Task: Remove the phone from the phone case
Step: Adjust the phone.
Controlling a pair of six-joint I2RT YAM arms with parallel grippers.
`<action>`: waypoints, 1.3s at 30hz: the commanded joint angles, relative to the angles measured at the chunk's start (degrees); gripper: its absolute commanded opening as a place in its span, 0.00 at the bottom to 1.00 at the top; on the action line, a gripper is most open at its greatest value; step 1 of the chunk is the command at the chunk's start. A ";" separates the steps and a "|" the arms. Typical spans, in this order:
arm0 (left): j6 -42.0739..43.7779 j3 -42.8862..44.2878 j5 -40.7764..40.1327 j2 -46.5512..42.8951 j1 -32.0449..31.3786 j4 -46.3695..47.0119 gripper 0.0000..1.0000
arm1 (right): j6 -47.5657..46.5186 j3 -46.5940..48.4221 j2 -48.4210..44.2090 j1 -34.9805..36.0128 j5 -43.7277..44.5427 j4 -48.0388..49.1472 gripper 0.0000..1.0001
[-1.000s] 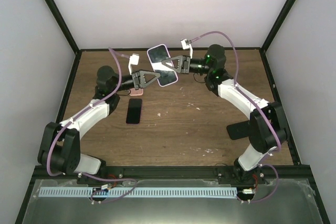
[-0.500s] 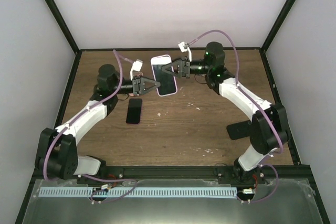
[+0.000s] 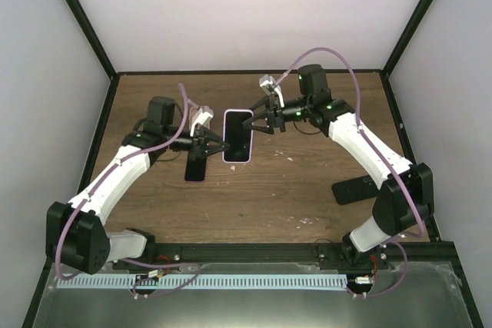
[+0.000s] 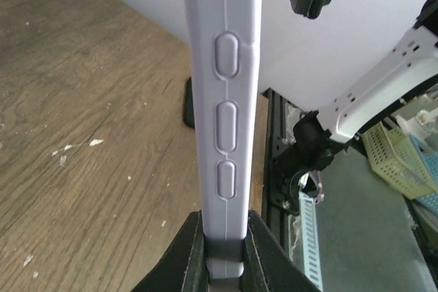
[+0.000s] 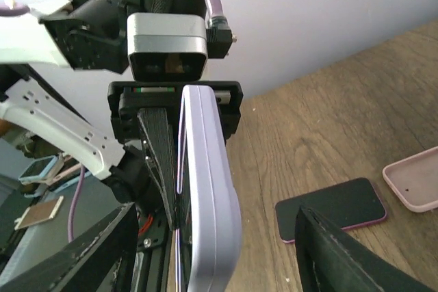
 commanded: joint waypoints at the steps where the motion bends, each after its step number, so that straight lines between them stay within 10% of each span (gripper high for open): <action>1: 13.24 2.65 0.26 -2.08 -0.26 -8.07 0.00 | -7.74 -1.31 -2.75 -0.01 -1.13 -6.82 0.59; 16: 15.63 2.10 0.21 -2.11 -0.64 -9.72 0.00 | -7.29 -1.93 -1.03 2.40 -1.87 -7.66 0.46; 33: 18.24 3.37 0.26 -1.44 -1.52 -13.18 0.00 | -5.23 0.50 1.05 3.22 -3.35 -8.55 0.01; 39: 16.82 2.90 -0.49 -2.02 -0.44 -13.30 0.31 | -1.69 1.88 -0.26 1.99 -4.38 -6.47 0.01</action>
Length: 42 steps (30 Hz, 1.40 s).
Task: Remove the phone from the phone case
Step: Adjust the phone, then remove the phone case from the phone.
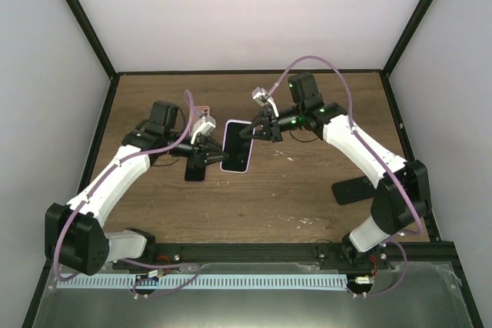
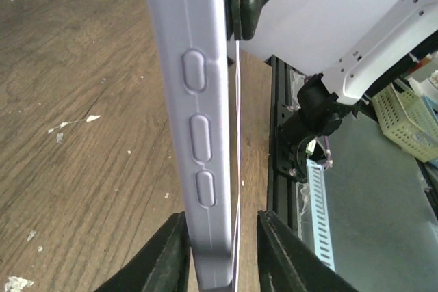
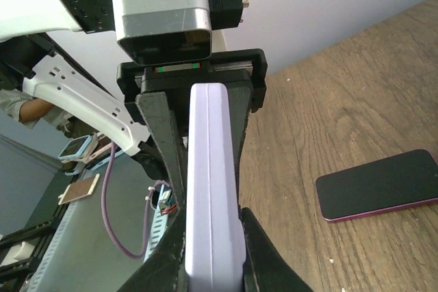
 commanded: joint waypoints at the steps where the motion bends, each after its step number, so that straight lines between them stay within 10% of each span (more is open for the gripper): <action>1: 0.49 1.27 2.37 -2.21 1.11 1.79 0.35 | 4.78 3.43 -1.42 -1.50 -2.16 2.99 0.01; 16: -11.04 -4.24 4.02 -6.51 4.44 10.21 0.52 | 21.06 1.71 -4.36 -5.24 -8.42 17.71 0.01; 42: -17.88 -4.65 -7.60 -2.93 4.73 16.82 0.35 | 32.64 -3.11 -8.02 -4.29 -17.06 31.53 0.01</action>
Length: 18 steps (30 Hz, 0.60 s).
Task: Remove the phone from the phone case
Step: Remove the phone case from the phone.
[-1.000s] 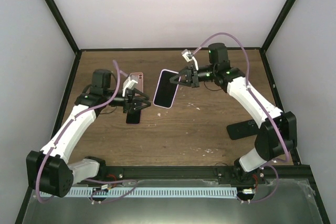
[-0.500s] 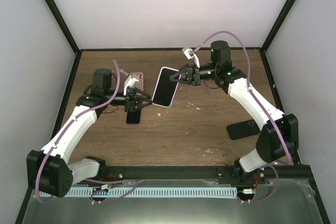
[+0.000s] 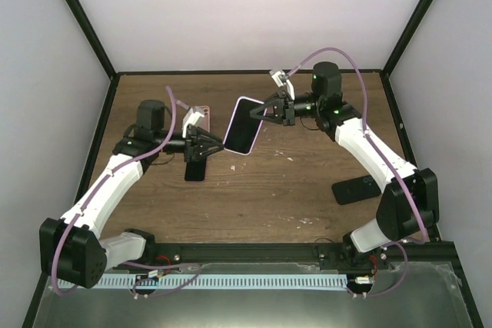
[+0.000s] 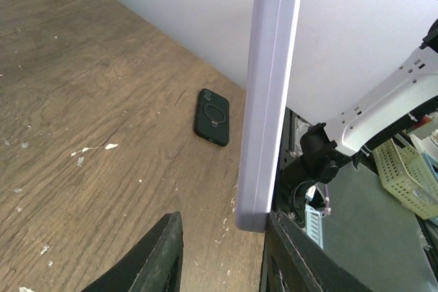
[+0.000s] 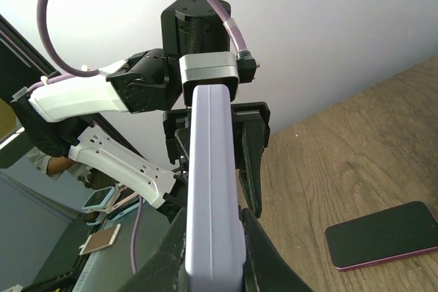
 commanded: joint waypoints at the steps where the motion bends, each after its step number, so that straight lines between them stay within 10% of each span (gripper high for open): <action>1: -0.97 -0.33 -8.10 2.78 1.17 2.82 0.35 | 7.70 0.40 -4.43 1.40 -10.87 6.29 0.01; 18: 0.53 0.11 -7.74 3.89 2.13 2.86 0.37 | 9.14 1.68 -4.86 1.45 -10.58 6.32 0.01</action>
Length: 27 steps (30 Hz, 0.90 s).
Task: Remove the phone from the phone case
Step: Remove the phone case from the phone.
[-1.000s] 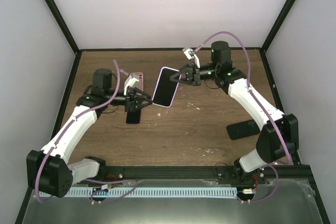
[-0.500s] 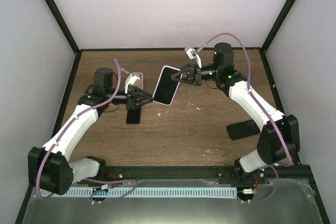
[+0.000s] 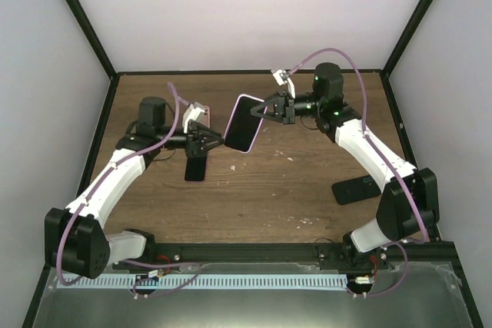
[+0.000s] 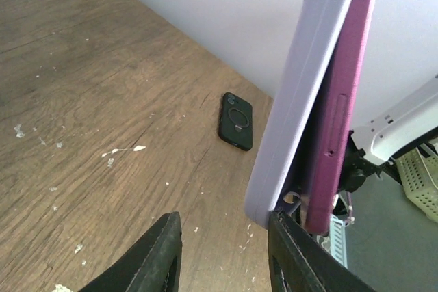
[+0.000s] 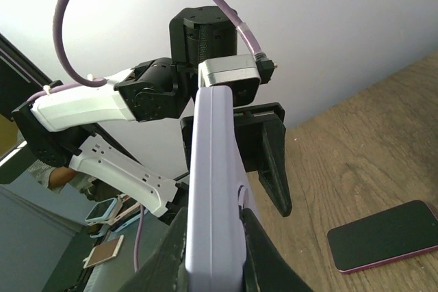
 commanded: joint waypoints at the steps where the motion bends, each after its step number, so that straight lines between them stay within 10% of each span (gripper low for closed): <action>1: 0.20 -0.75 -4.08 -0.80 0.89 0.21 0.37 | 1.59 3.73 -4.45 1.90 -11.37 -1.06 0.01; 27: -8.82 7.39 6.48 1.36 -5.62 7.12 0.25 | -22.46 4.89 2.03 12.55 -10.78 -22.57 0.01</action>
